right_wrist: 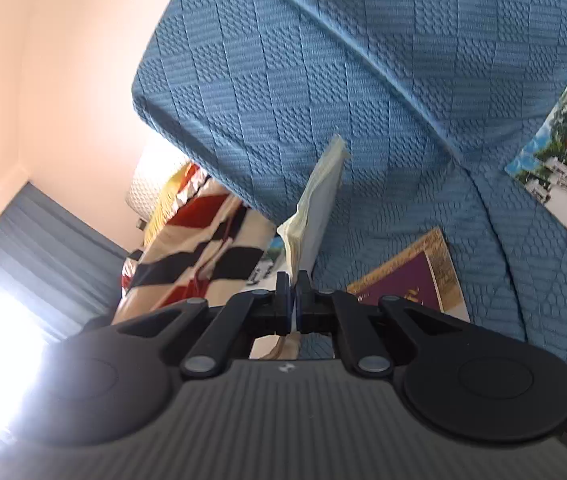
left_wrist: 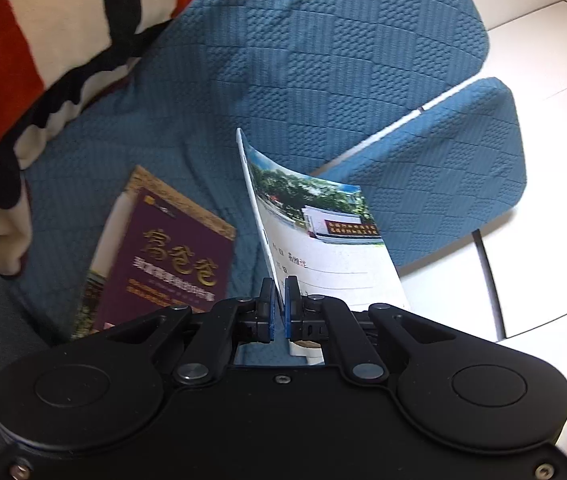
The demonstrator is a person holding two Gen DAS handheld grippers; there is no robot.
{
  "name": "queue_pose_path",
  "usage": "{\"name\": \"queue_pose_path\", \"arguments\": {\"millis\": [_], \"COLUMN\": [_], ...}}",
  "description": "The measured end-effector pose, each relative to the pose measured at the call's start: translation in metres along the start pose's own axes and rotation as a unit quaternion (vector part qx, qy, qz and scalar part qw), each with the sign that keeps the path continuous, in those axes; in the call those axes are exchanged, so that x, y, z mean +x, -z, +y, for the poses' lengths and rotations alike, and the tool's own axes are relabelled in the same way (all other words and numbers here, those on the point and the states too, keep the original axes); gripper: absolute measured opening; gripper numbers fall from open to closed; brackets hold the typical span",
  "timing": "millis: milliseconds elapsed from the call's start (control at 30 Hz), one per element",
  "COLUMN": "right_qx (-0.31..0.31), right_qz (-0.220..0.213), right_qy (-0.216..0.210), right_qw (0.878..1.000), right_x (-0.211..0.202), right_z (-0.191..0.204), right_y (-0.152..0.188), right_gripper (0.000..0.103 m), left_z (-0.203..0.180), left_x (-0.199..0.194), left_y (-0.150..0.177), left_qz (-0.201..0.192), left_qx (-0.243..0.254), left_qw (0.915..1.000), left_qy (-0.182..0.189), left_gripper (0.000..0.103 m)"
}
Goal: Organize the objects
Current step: 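Lift and carry the brochures toward the book stack with both tools, then lower the brochures onto the purple book and open both tools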
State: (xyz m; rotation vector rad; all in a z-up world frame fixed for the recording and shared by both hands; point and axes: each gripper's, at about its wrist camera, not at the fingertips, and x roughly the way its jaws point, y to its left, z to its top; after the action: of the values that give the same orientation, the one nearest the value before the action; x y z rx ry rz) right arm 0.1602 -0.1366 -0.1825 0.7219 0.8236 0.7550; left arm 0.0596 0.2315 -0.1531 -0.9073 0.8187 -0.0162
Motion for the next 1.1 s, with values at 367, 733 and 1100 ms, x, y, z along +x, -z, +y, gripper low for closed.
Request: {"name": "queue_pose_path", "arguments": {"millis": [367, 733, 1100], "right_qx": [-0.001, -0.012, -0.016], "right_qz": [0.062, 0.092, 0.117], "right_qy": [0.059, 0.104, 0.124], "right_qw": [0.996, 0.990, 0.985], "right_x": [0.036, 0.041, 0.047], "right_z": [-0.018, -0.030, -0.037], "right_y": [0.056, 0.075, 0.082], "right_gripper": [0.006, 0.011, 0.012], "left_z": [0.060, 0.065, 0.055], "left_x": [0.020, 0.034, 0.033], "left_y": [0.009, 0.020, 0.032], "left_qz": [0.039, 0.066, 0.072], "left_qx": [-0.043, -0.022, 0.005], "left_qw": [0.9967, 0.9916, 0.9877], "left_qy": [-0.058, -0.109, -0.138], "left_gripper": [0.003, 0.003, 0.001]}}
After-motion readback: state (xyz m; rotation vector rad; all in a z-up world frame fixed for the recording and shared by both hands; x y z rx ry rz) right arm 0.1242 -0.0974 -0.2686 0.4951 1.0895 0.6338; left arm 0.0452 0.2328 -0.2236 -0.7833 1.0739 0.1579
